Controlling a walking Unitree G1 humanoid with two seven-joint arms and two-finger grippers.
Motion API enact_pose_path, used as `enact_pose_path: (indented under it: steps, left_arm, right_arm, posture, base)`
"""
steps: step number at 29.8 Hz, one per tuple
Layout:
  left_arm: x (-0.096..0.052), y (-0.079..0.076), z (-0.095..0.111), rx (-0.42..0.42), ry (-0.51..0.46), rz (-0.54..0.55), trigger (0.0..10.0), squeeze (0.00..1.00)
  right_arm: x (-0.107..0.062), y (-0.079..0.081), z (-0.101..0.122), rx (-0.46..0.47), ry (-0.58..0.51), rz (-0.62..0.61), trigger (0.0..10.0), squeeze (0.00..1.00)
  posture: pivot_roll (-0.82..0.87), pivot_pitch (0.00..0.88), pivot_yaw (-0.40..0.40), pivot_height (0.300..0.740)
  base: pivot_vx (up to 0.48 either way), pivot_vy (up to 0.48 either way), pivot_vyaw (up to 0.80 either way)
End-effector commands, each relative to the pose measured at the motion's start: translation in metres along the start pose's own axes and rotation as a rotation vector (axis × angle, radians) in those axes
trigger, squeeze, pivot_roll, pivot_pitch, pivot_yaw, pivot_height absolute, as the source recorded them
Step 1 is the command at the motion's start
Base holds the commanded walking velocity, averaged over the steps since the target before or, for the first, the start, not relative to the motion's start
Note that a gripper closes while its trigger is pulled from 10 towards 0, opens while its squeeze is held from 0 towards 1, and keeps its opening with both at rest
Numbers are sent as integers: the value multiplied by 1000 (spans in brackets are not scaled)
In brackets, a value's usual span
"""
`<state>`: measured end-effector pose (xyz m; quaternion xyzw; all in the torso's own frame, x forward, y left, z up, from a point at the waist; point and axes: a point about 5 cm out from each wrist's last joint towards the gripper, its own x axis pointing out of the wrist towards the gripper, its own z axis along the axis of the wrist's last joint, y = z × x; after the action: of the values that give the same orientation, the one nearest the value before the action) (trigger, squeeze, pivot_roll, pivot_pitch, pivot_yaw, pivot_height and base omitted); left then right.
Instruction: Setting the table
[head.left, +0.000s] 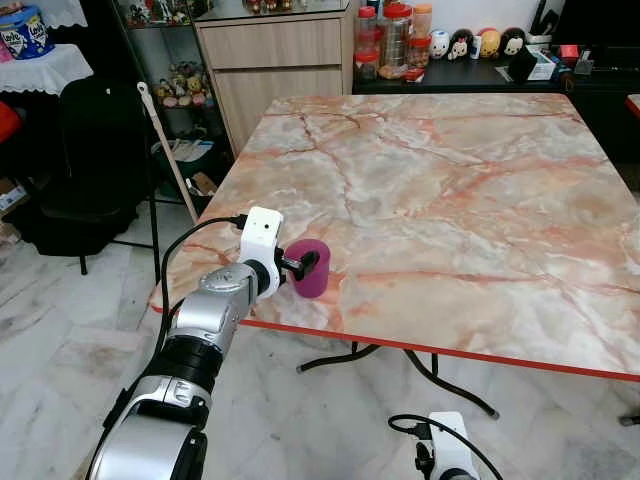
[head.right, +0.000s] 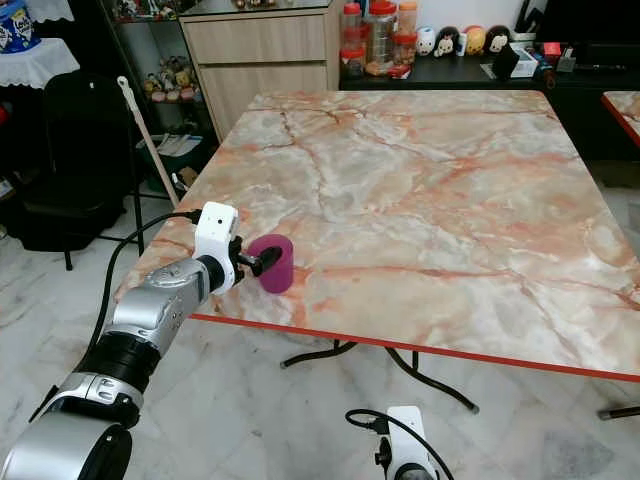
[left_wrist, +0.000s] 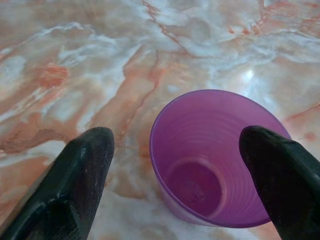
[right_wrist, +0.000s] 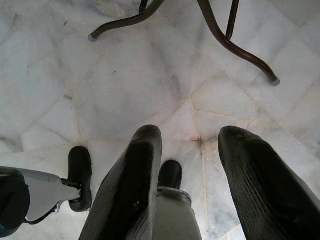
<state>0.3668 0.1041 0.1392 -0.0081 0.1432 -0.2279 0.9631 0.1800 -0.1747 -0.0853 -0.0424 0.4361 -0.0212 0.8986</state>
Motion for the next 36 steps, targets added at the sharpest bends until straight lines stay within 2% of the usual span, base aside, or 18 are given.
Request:
enact_pose_path:
  steps: [1,4,9,10,22,23,28,29,36]
  left_arm:
    - [1,2,4,10,1,7,2157,0]
    - [2,2,4,11,0,8,2314,0]
    - [2,2,4,12,3,5,1882,0]
    - [2,2,4,12,3,5,1490,0]
    - [2,2,3,21,8,2,1451,0]
    - [3,0,3,22,7,-5,824,0]
    - [3,0,4,54,8,-2,706,0]
    - [3,0,4,51,7,-3,157,0]
    - [4,-1,4,56,7,-7,0,0]
  right_arm:
    - [1,2,3,13,-2,0,10000,0]
    - [1,1,2,15,-1,-3,10000,0]
    - [1,1,3,17,-2,-3,10000,0]
    - [1,1,3,17,-2,-3,10000,0]
    - [1,2,2,13,-1,-2,10000,0]
    - [1,2,3,15,-1,-3,10000,0]
    - [1,1,3,16,-2,-5,10000,0]
    - [1,1,4,17,-2,-5,10000,0]
    - [1,1,4,17,-2,-5,10000,0]
  posture:
    - [52,7,102,740]
    - [52,7,102,740]
    - [53,8,102,740]
    - [53,8,102,740]
    - [52,7,103,740]
    - [51,7,104,740]
    - [50,5,106,740]
    - [49,5,106,740]
    - [49,2,107,740]
  base:
    - [0,0,0]
    - [0,0,0]
    - [0,0,0]
    - [0,0,0]
    - [0,0,0]
    - [0,0,0]
    - [0,0,0]
    - [0,0,0]
    - [0,0,0]
